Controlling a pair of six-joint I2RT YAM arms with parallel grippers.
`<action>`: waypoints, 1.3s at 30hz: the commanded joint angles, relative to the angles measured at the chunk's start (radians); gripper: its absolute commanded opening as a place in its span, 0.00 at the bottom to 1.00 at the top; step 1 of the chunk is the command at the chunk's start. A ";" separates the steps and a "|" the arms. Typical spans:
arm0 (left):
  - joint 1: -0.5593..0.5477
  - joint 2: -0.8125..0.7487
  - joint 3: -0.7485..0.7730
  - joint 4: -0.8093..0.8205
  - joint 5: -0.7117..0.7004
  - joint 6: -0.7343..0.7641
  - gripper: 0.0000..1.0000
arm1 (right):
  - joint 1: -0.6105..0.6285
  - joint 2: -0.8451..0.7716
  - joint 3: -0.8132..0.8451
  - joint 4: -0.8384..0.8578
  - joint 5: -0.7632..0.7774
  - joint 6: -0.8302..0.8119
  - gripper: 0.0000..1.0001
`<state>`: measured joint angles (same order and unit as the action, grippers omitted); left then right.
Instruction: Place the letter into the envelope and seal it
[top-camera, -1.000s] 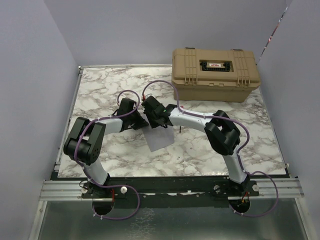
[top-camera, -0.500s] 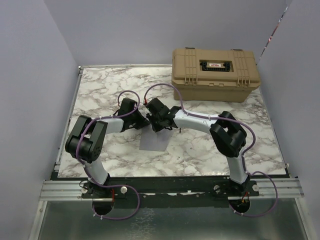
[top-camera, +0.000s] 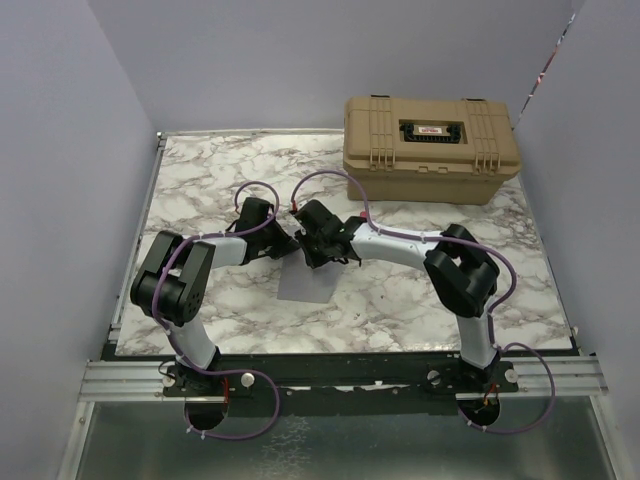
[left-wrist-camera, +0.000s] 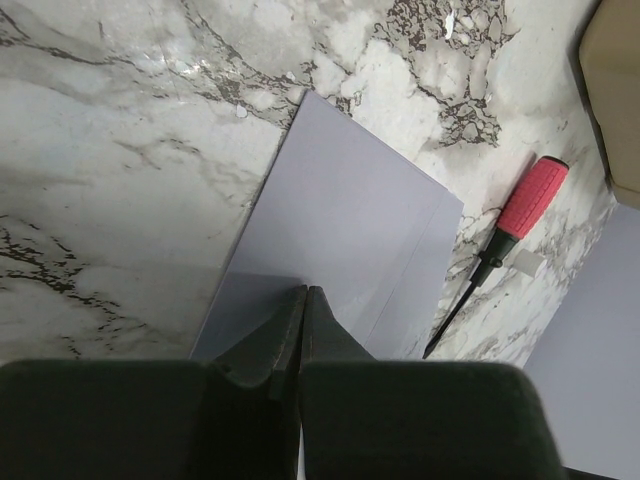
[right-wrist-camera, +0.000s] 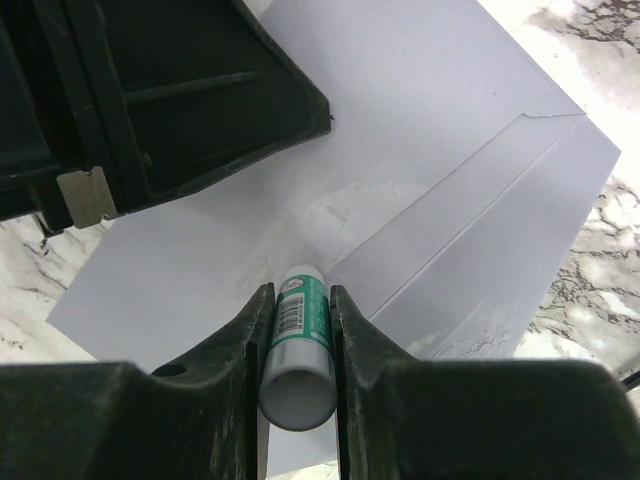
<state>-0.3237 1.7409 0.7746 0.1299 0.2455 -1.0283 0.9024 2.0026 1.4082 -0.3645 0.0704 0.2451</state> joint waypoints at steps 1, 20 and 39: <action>0.002 0.082 -0.075 -0.212 -0.114 0.071 0.00 | 0.002 0.053 -0.014 -0.016 0.141 0.039 0.00; 0.028 0.092 -0.085 -0.202 -0.067 0.087 0.00 | -0.007 0.070 0.042 -0.031 0.121 0.050 0.00; 0.101 0.144 -0.178 -0.062 0.047 -0.024 0.00 | 0.079 -0.029 -0.143 0.110 -0.109 -0.027 0.00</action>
<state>-0.2432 1.7847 0.6853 0.3164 0.4171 -1.1038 0.9478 1.9587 1.3029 -0.2226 0.0597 0.2478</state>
